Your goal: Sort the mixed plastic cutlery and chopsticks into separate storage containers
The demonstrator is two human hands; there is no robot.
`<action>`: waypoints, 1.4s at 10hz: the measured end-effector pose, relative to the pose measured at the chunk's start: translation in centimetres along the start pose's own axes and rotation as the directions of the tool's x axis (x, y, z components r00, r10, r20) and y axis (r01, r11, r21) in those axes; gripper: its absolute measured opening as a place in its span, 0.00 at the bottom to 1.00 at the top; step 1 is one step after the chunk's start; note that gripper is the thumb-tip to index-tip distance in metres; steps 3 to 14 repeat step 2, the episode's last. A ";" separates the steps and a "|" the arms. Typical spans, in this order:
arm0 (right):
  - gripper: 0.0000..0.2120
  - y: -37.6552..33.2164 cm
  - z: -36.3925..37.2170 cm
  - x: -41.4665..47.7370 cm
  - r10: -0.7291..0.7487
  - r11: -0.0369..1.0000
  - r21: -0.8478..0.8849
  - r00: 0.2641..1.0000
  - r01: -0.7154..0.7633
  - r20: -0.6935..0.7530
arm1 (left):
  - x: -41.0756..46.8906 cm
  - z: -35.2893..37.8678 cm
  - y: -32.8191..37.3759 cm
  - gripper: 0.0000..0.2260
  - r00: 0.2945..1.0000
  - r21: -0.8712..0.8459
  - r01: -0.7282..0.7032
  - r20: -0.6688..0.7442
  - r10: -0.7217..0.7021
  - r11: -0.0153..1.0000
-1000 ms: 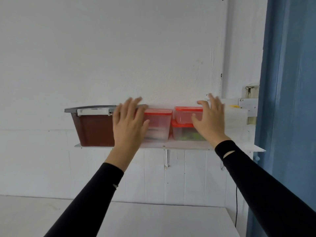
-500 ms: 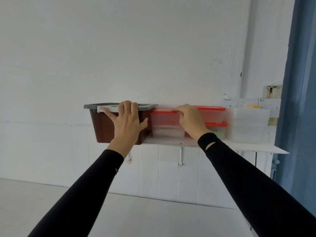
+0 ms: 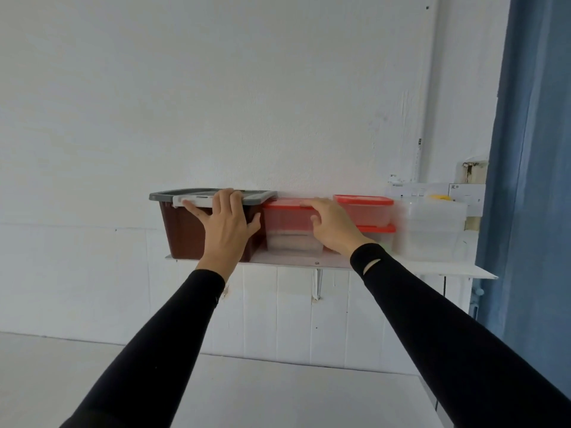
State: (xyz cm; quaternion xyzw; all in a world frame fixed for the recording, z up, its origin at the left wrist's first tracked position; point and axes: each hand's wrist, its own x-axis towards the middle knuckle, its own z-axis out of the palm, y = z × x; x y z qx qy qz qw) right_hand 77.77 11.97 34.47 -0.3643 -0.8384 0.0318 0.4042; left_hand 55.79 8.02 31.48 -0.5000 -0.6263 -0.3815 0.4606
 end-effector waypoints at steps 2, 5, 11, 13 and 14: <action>0.16 -2.7 -1.7 -4.6 0.056 0.981 0.191 0.985 -0.024 -0.162 | -1.5 -1.1 -1.8 0.28 0.992 -0.223 -0.124 -0.019 0.123 0.967; 0.16 -2.7 -1.7 -4.6 0.056 0.981 0.191 0.985 -0.024 -0.162 | -1.5 -1.1 -1.8 0.28 0.992 -0.223 -0.124 -0.019 0.123 0.967; 0.16 -2.7 -1.7 -4.6 0.056 0.981 0.191 0.985 -0.024 -0.162 | -1.5 -1.1 -1.8 0.28 0.992 -0.223 -0.124 -0.019 0.123 0.967; 0.16 -2.7 -1.7 -4.6 0.056 0.981 0.191 0.985 -0.024 -0.162 | -1.5 -1.1 -1.8 0.28 0.992 -0.223 -0.124 -0.019 0.123 0.967; 0.16 -2.7 -1.7 -4.6 0.056 0.981 0.191 0.985 -0.024 -0.162 | -1.5 -1.1 -1.8 0.28 0.992 -0.223 -0.124 -0.019 0.123 0.967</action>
